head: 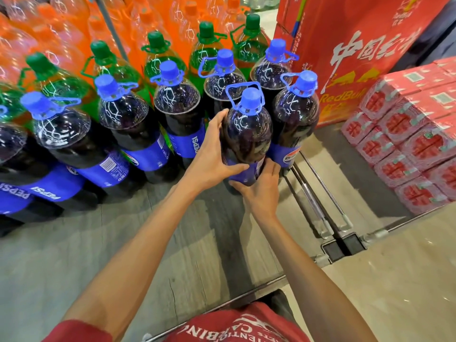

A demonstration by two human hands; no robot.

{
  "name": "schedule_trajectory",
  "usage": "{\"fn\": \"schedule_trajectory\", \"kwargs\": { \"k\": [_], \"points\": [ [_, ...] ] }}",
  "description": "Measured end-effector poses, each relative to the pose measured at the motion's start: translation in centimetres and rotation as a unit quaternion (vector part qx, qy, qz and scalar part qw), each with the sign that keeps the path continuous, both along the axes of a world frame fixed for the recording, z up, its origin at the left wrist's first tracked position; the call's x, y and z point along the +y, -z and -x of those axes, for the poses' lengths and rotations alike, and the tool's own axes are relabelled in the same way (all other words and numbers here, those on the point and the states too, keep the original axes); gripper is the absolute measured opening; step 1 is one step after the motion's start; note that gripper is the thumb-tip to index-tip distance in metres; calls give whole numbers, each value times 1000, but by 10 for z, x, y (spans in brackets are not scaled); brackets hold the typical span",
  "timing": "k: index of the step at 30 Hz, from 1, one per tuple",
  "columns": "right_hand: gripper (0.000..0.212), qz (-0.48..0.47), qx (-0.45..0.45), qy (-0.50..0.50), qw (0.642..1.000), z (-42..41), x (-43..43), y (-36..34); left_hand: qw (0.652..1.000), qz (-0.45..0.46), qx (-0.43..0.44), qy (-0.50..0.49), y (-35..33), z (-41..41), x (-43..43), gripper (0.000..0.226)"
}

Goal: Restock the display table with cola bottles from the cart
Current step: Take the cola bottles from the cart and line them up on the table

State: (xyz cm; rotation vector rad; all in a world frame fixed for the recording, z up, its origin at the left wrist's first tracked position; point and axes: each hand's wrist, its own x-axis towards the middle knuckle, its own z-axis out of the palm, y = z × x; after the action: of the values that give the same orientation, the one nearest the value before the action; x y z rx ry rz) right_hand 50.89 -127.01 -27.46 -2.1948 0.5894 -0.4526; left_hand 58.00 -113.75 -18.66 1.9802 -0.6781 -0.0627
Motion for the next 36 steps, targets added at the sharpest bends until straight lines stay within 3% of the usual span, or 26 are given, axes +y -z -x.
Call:
{"fn": "schedule_trajectory", "kwargs": {
  "k": [8, 25, 30, 33, 36],
  "points": [
    [87, 20, 0, 5, 1000, -7, 6, -1, 999, -27, -27, -19, 6, -8, -2, 129],
    [91, -15, 18, 7, 1000, -2, 10, -4, 999, -9, -21, -24, 10, -5, 0, 130],
    [86, -8, 48, -26, 998, 2, 2, -13, 998, -40, -4, -41, 6, 3, 2, 129],
    [74, 7, 83, -69, 994, 4, -12, -24, 993, -99, -2, -71, 0, 14, 2, 119],
    [65, 38, 137, -111, 984, 12, -27, -28, 980, -164, -16, -110, -2, 29, 9, 94]
  ]
}}
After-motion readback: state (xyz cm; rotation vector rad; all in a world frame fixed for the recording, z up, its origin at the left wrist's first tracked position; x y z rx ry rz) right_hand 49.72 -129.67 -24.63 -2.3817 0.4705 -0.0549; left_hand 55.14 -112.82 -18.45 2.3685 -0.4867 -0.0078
